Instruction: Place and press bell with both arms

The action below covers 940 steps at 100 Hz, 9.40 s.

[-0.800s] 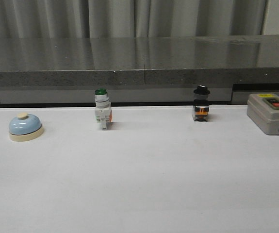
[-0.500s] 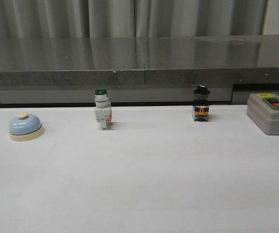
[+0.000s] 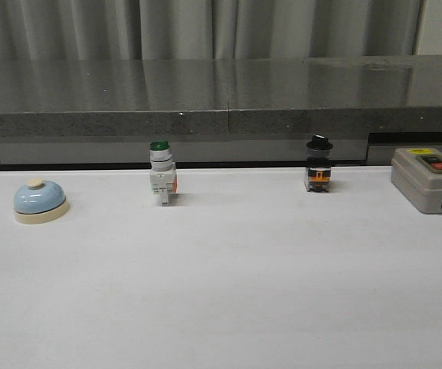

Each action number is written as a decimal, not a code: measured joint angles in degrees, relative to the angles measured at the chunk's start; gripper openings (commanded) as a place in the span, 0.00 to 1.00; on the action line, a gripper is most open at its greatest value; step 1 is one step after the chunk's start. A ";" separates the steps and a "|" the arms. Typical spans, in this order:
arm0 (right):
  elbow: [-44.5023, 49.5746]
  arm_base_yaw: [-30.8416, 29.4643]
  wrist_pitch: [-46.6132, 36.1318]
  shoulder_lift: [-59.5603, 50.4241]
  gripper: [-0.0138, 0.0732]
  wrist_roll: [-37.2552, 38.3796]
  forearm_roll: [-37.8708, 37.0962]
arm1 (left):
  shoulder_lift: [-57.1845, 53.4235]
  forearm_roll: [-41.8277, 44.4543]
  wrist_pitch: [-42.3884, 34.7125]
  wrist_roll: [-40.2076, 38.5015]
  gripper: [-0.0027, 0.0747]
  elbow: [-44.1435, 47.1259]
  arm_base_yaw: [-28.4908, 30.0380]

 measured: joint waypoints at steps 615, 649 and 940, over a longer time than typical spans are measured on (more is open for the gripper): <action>0.00 0.00 -0.08 0.00 0.08 0.00 0.00 | 115.79 -4.98 32.48 6.00 0.86 -80.82 -37.65; 0.00 0.00 -0.08 0.00 0.08 0.00 0.00 | 112.72 -4.98 33.92 6.00 0.86 -80.84 -37.65; 0.00 0.00 -0.08 0.00 0.08 0.00 0.00 | 28.61 -3.97 7.65 6.00 0.01 -23.96 -10.25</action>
